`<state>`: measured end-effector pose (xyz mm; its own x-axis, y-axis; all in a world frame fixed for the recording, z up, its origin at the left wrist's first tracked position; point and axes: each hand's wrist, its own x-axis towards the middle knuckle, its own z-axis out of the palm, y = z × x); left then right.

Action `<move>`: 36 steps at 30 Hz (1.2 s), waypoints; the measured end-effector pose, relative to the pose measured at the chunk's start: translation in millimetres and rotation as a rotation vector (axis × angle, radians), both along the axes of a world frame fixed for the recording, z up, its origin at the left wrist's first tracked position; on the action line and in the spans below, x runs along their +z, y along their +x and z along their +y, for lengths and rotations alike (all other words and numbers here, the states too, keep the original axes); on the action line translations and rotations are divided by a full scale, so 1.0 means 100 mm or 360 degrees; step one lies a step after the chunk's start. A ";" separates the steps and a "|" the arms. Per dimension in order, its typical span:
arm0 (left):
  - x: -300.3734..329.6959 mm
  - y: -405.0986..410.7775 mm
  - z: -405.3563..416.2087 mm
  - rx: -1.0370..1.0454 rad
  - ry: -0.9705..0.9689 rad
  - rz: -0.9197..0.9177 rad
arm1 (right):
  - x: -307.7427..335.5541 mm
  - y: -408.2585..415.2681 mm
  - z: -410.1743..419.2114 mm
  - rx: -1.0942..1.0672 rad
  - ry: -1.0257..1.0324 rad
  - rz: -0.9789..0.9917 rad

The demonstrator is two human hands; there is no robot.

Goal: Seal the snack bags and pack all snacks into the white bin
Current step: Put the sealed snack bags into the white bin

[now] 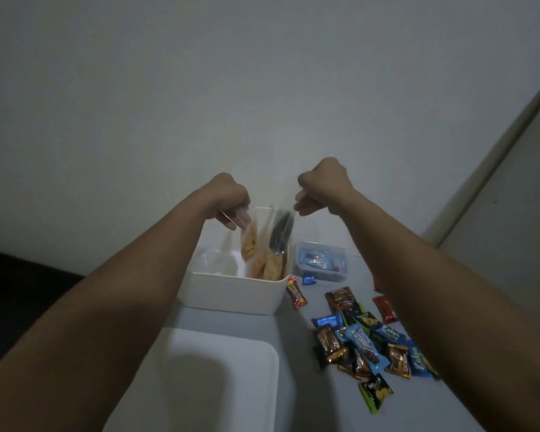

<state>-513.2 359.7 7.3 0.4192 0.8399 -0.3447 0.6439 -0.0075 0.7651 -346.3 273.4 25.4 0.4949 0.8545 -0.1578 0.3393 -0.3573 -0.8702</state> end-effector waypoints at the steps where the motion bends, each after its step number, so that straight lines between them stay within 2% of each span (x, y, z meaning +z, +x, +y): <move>1: -0.07 -0.01 0.02 0.0023 -0.0004 -0.0005 | -0.08 -0.06 0.04 0.0004 -0.0026 -0.0001; 7: -0.57 -0.04 0.12 0.0062 -0.0108 0.0044 | -0.65 -0.26 0.12 0.0045 -0.0188 -0.0151; 13: -1.09 0.04 0.12 0.0029 -0.0258 0.0144 | -1.14 -0.41 0.10 0.0101 -0.0428 -0.0605; 20: -1.53 0.08 0.11 -0.0002 -0.0208 0.0405 | -1.39 -0.37 0.12 0.0271 -0.0728 -0.0618; 24: -1.62 0.08 0.16 -0.0105 -0.0330 0.0486 | -1.47 -0.35 0.20 0.0267 -0.0672 -0.0652; 28: -1.66 0.09 0.29 0.0022 -0.0623 0.0307 | -1.50 -0.34 0.27 0.0240 -0.0657 -0.0711; 31: -1.73 0.10 0.35 0.0152 -0.0710 0.0183 | -1.53 -0.33 0.32 0.0300 -0.0696 -0.0763; 36: -1.88 0.19 0.35 0.0271 -0.0901 0.0055 | -1.58 -0.33 0.38 0.0322 -0.0768 -0.0616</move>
<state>-493.9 395.0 -180.3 0.2753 0.5757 -0.7699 0.6246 0.5017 0.5985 -378.9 311.2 -132.1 0.4297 0.8146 -0.3896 0.6979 -0.5734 -0.4292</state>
